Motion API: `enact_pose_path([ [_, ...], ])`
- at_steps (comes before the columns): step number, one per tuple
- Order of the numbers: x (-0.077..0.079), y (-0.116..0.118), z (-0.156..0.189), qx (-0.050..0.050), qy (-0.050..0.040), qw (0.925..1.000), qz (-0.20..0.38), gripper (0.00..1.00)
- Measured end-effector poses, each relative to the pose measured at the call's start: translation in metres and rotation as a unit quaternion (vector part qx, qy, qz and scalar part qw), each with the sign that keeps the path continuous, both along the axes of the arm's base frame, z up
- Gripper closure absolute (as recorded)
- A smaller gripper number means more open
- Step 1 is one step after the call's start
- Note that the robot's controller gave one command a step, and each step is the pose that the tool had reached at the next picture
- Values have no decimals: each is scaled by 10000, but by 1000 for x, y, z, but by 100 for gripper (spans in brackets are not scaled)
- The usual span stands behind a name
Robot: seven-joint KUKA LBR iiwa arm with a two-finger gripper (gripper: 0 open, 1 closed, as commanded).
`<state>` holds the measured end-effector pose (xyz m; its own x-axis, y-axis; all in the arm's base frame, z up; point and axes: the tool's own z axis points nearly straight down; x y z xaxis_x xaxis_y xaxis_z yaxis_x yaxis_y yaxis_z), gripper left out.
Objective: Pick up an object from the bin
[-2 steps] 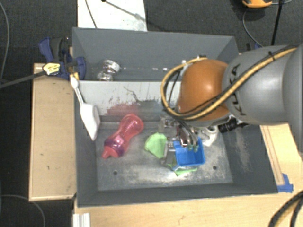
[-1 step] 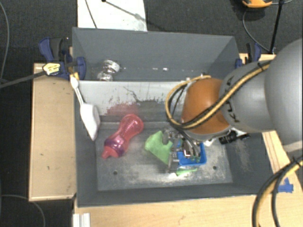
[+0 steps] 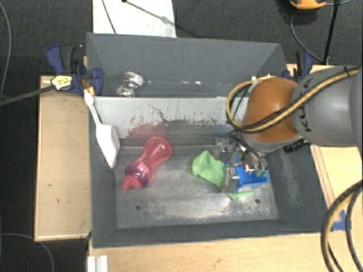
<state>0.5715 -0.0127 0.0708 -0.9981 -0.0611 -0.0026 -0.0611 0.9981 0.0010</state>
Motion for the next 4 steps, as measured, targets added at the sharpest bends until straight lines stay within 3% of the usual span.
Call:
enact_pose_path([
  [1, -24, 43, -3, -11, 19, 9987, -502, 0],
  [2, 2, -4, 1, -9, -28, 10000, -24, 100],
  [4, 1, -1, 1, 1, -21, 10000, -18, 100],
])
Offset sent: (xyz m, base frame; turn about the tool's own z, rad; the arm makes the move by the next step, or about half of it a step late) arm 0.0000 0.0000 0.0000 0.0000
